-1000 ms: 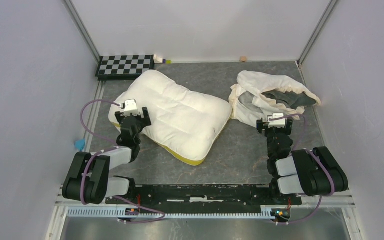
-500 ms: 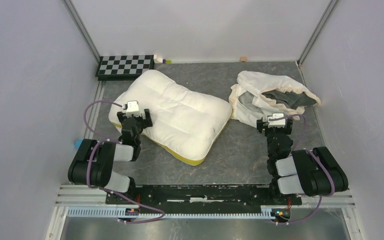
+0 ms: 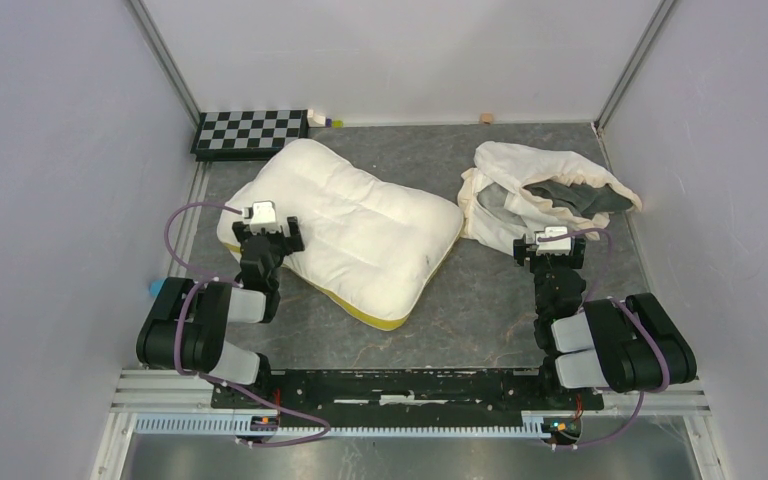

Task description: Remove the pillowcase from the pillow

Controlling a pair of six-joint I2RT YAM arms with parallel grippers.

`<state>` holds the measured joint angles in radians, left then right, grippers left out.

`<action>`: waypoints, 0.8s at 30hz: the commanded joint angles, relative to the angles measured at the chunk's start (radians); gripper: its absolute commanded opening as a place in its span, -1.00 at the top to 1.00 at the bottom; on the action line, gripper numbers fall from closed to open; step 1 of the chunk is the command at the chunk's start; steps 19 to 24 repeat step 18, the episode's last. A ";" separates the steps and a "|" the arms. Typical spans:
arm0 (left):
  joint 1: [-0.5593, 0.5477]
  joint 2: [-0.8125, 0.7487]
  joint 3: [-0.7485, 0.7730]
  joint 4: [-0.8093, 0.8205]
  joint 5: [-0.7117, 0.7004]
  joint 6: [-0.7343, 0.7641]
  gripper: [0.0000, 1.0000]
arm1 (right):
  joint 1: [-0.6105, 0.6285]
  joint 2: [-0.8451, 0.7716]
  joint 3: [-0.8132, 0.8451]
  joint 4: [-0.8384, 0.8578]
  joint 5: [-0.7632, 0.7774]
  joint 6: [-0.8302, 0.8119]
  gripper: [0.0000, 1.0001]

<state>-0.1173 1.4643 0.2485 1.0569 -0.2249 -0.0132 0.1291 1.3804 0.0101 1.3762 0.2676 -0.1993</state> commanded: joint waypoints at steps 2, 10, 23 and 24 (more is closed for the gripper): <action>0.009 0.009 0.013 0.018 0.020 0.033 -1.00 | 0.000 0.002 -0.104 0.064 -0.001 -0.012 -0.96; 0.008 0.011 0.015 0.015 0.021 0.034 -1.00 | 0.001 0.000 -0.104 0.065 -0.002 -0.012 -0.96; 0.011 0.011 0.016 0.011 0.027 0.032 -1.00 | 0.001 0.001 -0.104 0.065 -0.001 -0.012 -0.96; 0.011 0.011 0.016 0.011 0.027 0.032 -1.00 | 0.001 0.001 -0.104 0.065 -0.001 -0.012 -0.96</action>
